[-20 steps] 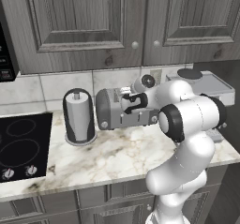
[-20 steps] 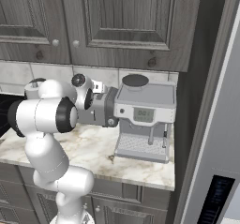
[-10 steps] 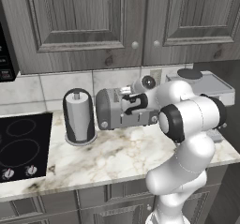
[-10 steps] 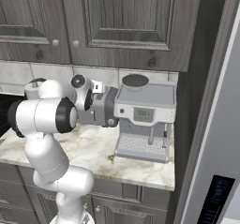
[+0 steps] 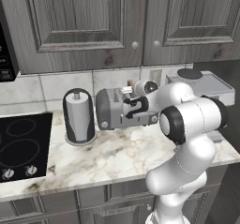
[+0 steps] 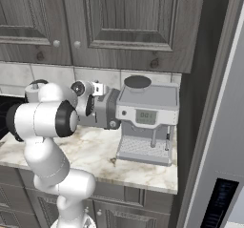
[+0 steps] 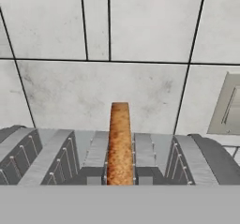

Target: Start the toaster. Once the lever pops up, take the bread to the plate on the dining counter.

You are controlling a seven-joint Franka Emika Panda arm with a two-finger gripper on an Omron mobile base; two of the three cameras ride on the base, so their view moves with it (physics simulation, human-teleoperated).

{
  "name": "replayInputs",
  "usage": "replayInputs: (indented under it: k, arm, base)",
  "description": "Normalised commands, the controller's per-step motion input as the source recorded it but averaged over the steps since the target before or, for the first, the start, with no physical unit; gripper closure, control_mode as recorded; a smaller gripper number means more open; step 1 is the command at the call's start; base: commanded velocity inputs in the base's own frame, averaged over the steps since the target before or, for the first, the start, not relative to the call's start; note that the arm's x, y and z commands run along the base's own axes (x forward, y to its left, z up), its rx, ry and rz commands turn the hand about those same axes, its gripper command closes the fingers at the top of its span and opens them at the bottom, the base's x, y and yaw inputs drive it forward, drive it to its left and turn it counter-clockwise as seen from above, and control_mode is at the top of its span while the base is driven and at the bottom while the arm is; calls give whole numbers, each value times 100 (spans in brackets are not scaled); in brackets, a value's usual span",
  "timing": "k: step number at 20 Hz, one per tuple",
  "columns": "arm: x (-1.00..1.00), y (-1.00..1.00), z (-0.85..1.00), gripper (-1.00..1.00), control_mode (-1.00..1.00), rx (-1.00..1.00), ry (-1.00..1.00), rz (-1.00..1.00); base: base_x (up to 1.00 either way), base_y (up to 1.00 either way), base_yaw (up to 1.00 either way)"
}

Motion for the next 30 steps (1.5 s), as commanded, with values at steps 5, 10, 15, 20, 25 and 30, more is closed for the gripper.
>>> replayInputs:
  k: [5, 10, 15, 20, 25, 30]
  arm:
    - [-15, 0, 45, 100, -100, 0, -13, 0]
    - [-19, 0, 63, 100, -100, 0, -4, 0]
    - [-41, 0, 38, 100, -100, 0, 0, 0]
    - [-71, -1, 9, 100, -100, 0, 0, 0]
    - [-93, -6, 9, 100, -100, 0, 0, 0]
    - [-60, -4, 55, 100, -100, 0, 12, 0]
  base:
    - [0, 0, 0]
    - [0, 0, 0]
    - [0, 0, 0]
    - [0, 0, 0]
    - [0, 0, 0]
    - [0, 0, 0]
